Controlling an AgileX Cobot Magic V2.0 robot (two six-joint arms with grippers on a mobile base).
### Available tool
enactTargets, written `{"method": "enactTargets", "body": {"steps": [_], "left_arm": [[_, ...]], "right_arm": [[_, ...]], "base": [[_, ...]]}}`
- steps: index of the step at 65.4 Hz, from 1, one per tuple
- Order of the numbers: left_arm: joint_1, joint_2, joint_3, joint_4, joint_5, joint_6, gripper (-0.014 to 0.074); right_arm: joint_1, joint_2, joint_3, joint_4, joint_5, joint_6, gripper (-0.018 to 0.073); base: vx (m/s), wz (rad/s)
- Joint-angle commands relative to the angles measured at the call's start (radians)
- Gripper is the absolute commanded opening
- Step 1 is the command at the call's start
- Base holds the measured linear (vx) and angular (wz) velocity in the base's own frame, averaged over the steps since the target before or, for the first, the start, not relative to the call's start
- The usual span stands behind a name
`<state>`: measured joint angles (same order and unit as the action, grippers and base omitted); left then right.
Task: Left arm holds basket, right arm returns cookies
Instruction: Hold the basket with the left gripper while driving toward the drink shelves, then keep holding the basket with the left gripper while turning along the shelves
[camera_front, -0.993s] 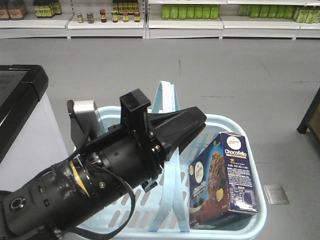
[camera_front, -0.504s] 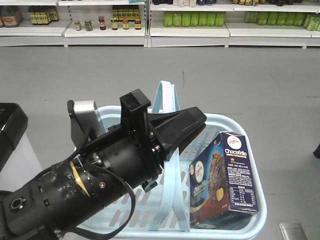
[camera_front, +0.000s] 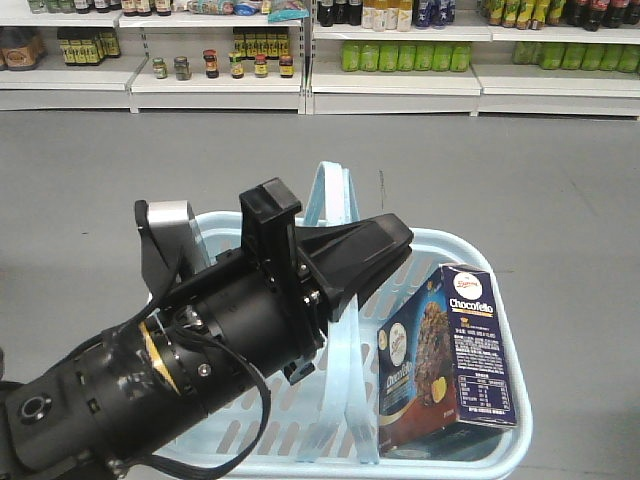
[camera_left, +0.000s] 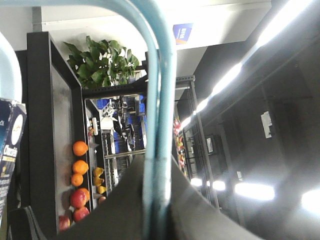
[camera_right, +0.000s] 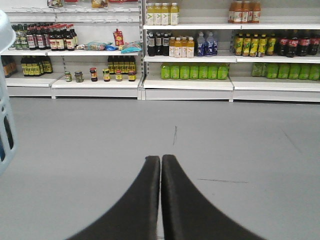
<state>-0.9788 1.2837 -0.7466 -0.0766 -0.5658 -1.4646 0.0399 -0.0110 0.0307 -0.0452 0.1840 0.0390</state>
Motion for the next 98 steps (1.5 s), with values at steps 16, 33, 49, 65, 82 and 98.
{"method": "enactTargets", "body": {"steps": [16, 33, 49, 65, 82, 98], "left_arm": [[-0.006, -0.038, -0.032, 0.006, -0.12, 0.004, -0.0006], [-0.006, -0.038, -0.032, 0.006, -0.12, 0.004, -0.0006], [-0.006, -0.038, -0.032, 0.006, -0.12, 0.004, -0.0006], [-0.006, -0.038, -0.032, 0.006, -0.12, 0.004, -0.0006], [-0.006, -0.038, -0.032, 0.006, -0.12, 0.004, -0.0006], [-0.006, -0.038, -0.032, 0.006, -0.12, 0.004, -0.0006]], "right_arm": [[0.0, -0.011, 0.0, -0.009, -0.076, 0.0, -0.0008], [0.0, -0.011, 0.0, -0.009, -0.076, 0.0, -0.0008], [0.0, -0.011, 0.0, -0.009, -0.076, 0.0, -0.0008], [0.0, -0.011, 0.0, -0.009, -0.076, 0.0, -0.0008], [0.0, -0.011, 0.0, -0.009, -0.076, 0.0, -0.0008], [0.0, -0.011, 0.0, -0.009, -0.076, 0.0, -0.0008]], "base": [[0.47, -0.01], [0.46, 0.0], [0.45, 0.01], [0.43, 0.01], [0.41, -0.02], [0.4, -0.02]]}}
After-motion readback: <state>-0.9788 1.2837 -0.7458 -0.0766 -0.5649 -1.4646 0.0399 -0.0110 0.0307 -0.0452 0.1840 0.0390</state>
